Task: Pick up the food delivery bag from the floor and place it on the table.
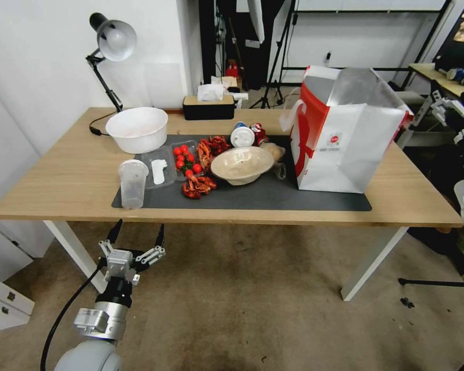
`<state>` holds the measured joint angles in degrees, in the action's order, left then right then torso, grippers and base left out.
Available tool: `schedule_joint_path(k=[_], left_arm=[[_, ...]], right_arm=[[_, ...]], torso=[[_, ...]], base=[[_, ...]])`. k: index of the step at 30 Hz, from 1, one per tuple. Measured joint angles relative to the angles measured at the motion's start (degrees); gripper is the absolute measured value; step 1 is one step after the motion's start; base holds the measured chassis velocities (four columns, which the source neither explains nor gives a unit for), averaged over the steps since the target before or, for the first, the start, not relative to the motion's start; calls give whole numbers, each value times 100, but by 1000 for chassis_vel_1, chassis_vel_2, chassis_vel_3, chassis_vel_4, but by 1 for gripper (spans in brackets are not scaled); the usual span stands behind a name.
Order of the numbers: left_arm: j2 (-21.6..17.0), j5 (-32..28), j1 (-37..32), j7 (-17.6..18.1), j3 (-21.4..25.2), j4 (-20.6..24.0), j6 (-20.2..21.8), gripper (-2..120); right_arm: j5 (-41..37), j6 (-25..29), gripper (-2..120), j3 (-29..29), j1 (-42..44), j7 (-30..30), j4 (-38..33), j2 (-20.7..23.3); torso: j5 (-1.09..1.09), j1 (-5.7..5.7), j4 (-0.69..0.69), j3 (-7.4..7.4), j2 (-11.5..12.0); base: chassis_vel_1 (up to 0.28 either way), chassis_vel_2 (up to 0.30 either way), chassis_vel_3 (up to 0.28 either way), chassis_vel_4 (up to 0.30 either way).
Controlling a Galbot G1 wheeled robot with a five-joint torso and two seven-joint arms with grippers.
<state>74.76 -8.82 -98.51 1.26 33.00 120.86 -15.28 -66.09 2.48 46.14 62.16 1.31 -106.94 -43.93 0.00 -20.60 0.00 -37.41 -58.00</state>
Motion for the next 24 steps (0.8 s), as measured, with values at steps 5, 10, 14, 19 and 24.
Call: schedule_joint_path(k=[5, 10, 14, 19, 24], left_arm=[[-19, -49, 22, -9, 27, -55, -56, 100], [-46, -66, 51, -9, 29, -66, -60, 100], [-63, -81, 81, -3, 47, -70, -54, 100], [-67, -87, 74, 7, 86, -129, -70, 100], [-58, -88, 66, 10, 92, -231, -125, 100]], right_arm=[[1225, -66, 100, 462, 1057, 84, -924, -558], [1868, -153, 100, 580, 1625, 415, -1302, -1135], [2374, -140, 100, 482, 1831, 477, -1477, -1582], [2894, -54, 100, 303, 2071, 705, -1534, -2137], [3327, 274, 100, 147, 2386, 1061, -1333, -2594]], torso=[[-1, 0, 0, 0, 0], [0, 0, -1, 1, 0], [-1, 0, 0, 1, 0], [-1, 0, 1, 1, 0], [-1, 0, 1, 1, 0]], base=[[0, 0, 0, 0], [0, 0, 0, 0], [0, 0, 0, 0], [0, 0, 0, 0], [0, 0, 0, 0]])
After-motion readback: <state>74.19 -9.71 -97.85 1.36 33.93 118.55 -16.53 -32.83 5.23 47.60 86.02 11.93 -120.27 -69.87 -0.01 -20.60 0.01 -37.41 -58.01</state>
